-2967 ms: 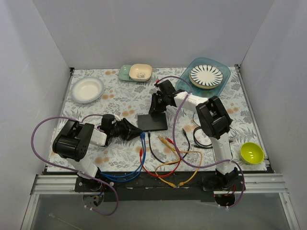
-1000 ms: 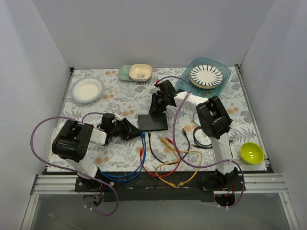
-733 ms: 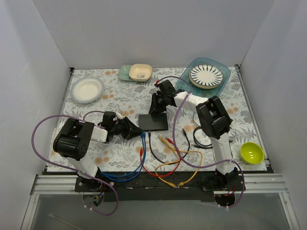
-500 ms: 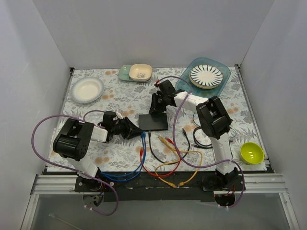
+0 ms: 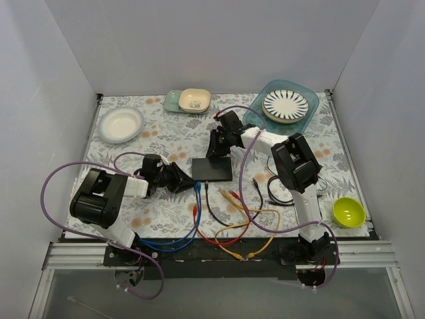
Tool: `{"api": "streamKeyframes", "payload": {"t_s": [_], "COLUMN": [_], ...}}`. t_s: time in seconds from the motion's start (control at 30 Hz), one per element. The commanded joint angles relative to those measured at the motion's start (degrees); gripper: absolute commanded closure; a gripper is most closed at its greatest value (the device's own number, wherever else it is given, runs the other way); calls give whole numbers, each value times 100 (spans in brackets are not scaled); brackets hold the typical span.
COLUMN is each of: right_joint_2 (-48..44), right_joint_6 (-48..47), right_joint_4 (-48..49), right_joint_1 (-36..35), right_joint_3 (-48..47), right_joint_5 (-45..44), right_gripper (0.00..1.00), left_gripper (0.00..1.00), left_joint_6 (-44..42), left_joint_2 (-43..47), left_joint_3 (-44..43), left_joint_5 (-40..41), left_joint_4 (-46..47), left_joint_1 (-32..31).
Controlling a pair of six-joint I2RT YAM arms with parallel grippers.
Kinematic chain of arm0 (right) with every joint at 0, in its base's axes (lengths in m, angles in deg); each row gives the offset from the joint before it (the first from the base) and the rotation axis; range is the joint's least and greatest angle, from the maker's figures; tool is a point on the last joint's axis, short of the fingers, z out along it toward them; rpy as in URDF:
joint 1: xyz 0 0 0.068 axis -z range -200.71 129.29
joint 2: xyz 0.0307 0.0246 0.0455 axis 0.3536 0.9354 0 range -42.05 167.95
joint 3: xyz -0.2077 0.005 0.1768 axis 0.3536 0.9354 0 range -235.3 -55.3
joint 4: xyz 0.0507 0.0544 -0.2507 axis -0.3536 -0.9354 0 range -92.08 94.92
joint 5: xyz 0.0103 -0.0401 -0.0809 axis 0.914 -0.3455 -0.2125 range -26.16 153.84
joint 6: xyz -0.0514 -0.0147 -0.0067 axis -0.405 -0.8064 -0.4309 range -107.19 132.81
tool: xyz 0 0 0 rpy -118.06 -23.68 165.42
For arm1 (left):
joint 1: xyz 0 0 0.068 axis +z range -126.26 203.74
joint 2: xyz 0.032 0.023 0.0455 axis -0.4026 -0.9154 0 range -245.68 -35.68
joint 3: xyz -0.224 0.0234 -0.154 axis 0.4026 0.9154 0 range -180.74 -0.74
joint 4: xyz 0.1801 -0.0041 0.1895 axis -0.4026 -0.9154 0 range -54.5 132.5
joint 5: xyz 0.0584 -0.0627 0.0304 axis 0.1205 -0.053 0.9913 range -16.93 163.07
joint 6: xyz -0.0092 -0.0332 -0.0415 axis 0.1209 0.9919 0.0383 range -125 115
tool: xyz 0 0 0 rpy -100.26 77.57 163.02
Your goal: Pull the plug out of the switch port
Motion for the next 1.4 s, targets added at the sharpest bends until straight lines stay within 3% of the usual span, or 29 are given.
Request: {"api": "streamKeyframes", "payload": {"t_s": [0.0, 0.13, 0.57, 0.8, 1.03, 1.2, 1.37], "right_joint_2": [-18, -44, -158, -922, -1687, -1645, -1153], "right_joint_6": [38, 38, 2, -164, -331, -288, -331], "right_joint_4": [-290, -281, -272, -421, -439, -342, -570], "right_joint_1": [-37, -37, -46, -195, -810, -1004, -1004], "right_joint_3": [-38, 50, 234, 340, 1288, 1632, 1124], "right_joint_5": [50, 32, 50, -267, -284, -267, -398], "right_gripper": [70, 70, 70, 70, 70, 71, 71], "left_gripper": [72, 73, 100, 100, 100, 100, 100], "left_joint_6": [-93, -13, 110, 154, 180, 154, 75], "left_joint_2": [-239, -353, -608, -591, -573, -477, -345], "left_joint_3": [106, 62, -8, 71, 123, 132, 106], "left_joint_5": [1376, 1324, 990, 876, 753, 691, 542], "left_joint_4": [-854, -757, -300, -63, 43, 25, -36], "left_joint_1": [7, -20, -38, -38, -38, -38, -38]}}
